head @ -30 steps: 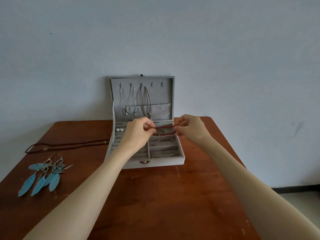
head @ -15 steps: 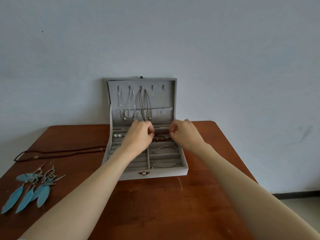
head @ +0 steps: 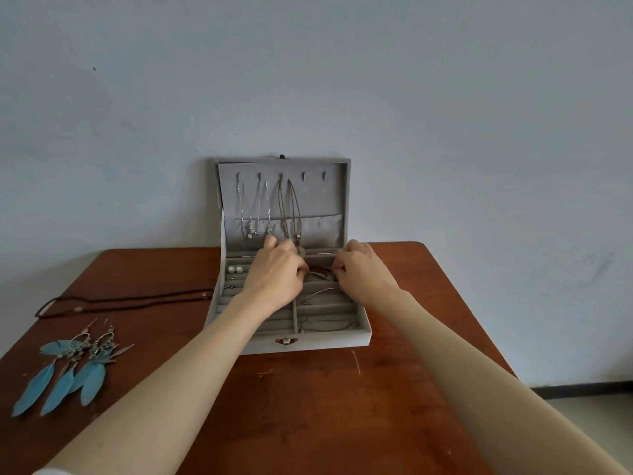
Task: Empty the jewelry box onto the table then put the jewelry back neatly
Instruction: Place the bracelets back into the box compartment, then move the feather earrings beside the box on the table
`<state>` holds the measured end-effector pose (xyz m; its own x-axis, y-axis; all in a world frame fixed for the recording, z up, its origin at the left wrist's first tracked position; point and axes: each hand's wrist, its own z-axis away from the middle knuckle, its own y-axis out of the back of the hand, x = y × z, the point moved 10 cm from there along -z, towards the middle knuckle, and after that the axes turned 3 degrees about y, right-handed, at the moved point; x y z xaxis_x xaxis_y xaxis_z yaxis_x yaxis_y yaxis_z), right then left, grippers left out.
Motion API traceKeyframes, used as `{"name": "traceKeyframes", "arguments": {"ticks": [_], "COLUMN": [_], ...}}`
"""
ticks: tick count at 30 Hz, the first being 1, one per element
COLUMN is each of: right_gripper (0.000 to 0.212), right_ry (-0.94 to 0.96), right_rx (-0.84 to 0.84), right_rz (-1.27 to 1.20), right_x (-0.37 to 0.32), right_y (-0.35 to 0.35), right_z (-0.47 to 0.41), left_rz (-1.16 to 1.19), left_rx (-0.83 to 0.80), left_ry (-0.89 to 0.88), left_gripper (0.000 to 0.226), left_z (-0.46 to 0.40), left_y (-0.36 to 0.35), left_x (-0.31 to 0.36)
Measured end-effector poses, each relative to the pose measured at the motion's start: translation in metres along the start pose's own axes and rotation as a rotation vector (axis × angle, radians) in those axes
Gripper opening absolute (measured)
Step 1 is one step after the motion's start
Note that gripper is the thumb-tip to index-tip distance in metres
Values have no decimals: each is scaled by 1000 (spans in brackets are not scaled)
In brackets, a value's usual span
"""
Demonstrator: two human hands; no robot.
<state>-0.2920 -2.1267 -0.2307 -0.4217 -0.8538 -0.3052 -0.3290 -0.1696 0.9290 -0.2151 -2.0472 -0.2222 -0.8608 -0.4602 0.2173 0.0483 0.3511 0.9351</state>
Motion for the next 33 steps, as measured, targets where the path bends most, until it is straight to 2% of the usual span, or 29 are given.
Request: {"name": "traceKeyframes", "arguments": {"ticks": [5, 13, 18, 21, 28, 33], "right_gripper": [27, 29, 34, 34, 29, 30], "right_ry": [-2, -39, 21, 105, 276, 241], "right_rx": [-13, -44, 26, 68, 3, -154], "right_rz": [-25, -104, -33, -83, -255, -332], "right_x": [0, -9, -47, -86, -194, -244], "right_y": [6, 8, 9, 11, -10, -50], "right_z": [9, 45, 66, 73, 70, 53], "left_rz": [49, 207, 281, 258, 207, 224], "left_rx": [15, 77, 123, 177, 227, 173], "left_ry": [-29, 19, 91, 138, 376, 585], "left_gripper": [27, 28, 30, 30, 28, 29], "left_z": [10, 49, 96, 120, 167, 187], "left_y": [8, 35, 49, 64, 100, 97], "left_x": [-4, -20, -49, -74, -170, -232]}}
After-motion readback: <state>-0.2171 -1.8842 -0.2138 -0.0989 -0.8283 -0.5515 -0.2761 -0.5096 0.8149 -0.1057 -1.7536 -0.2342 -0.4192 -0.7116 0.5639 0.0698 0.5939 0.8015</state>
